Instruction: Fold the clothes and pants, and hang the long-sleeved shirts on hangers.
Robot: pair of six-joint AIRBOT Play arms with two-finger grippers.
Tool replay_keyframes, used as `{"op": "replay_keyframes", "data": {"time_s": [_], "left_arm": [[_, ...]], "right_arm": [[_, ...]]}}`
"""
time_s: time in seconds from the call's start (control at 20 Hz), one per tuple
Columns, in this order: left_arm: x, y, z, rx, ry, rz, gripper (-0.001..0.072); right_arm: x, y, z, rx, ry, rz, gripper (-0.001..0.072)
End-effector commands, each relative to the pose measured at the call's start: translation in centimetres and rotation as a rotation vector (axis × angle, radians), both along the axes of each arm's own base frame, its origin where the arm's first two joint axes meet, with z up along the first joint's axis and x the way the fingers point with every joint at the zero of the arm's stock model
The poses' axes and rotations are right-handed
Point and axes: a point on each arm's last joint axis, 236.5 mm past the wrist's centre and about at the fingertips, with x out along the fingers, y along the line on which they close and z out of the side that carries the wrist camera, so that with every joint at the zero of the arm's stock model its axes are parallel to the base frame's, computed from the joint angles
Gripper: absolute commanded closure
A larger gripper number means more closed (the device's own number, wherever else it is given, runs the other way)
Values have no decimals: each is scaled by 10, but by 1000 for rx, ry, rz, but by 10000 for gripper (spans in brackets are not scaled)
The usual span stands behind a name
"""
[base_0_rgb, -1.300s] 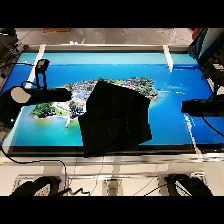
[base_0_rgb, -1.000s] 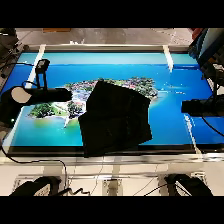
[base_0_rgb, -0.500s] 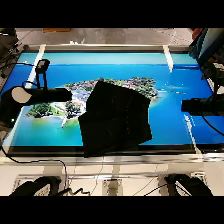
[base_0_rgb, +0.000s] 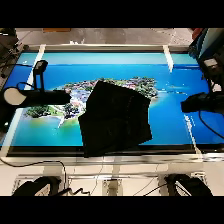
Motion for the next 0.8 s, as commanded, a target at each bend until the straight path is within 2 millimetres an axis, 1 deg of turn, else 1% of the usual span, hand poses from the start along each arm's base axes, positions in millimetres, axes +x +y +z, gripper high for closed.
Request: {"op": "replay_keyframes", "data": {"time_s": [0.0, 0.05, 0.1, 0.15, 0.2, 0.25, 0.3, 0.35, 0.4, 0.45, 0.5, 0.55, 0.65, 0.7, 0.75], "left_arm": [[-28, 40, 31, 210, -98, -1, 670], [-40, 54, 47, 266, -144, 26, 670], [-50, 67, 63, 305, -185, 59, 670], [-60, 77, 79, 340, -236, 86, 670], [-69, 85, 95, 364, -287, 105, 670], [-77, 88, 108, 369, -330, 117, 670], [-85, 88, 119, 364, -369, 125, 670], [-90, 88, 132, 357, -419, 135, 670], [-92, 89, 147, 348, -480, 148, 670], [-93, 89, 157, 342, -519, 156, 667], [-94, 89, 160, 341, -530, 159, 667], [-94, 89, 158, 343, -522, 157, 666], [-90, 91, 139, 362, -449, 145, 672], [-90, 92, 122, 379, -377, 133, 699], [-88, 92, 110, 382, -330, 123, 699]], "right_arm": [[-16, -27, -53, -52, 116, -11, 686], [-25, -34, -80, -25, 170, -46, 686], [-35, -37, -109, 8, 227, -73, 687], [-47, -34, -138, 51, 287, -92, 687], [-62, -25, -168, 97, 360, -77, 688], [-79, -8, -195, 153, 434, -27, 688], [-95, 12, -214, 226, 501, 16, 688], [-104, 29, -225, 293, 535, 54, 687], [-106, 39, -230, 335, 538, 62, 686], [-100, 40, -232, 344, 517, 51, 686], [-91, 36, -232, 330, 479, 44, 685], [-84, 33, -230, 319, 452, 39, 685], [-71, 29, -226, 310, 402, 20, 686], [-62, 21, -226, 282, 368, -3, 686], [-55, 7, -226, 231, 336, -31, 687]]}}
